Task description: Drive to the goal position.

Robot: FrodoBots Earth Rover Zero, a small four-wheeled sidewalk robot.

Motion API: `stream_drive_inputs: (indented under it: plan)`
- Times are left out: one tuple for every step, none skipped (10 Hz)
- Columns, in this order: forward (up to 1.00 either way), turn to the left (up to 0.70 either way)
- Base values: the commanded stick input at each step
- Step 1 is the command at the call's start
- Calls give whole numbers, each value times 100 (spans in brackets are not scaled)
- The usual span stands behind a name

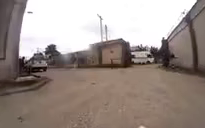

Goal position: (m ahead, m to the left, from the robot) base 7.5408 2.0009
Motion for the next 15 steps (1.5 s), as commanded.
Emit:
stream_drive_inputs:
  plan:
    - [30,0]
    - [30,0]
    - [30,0]
    - [30,0]
    - [30,0]
    - [30,0]
    - [30,0]
    - [30,0]
    - [30,0]
    - [30,0]
    - [30,0]
    - [30,0]
    - [30,0]
    - [30,0]
    - [30,0]
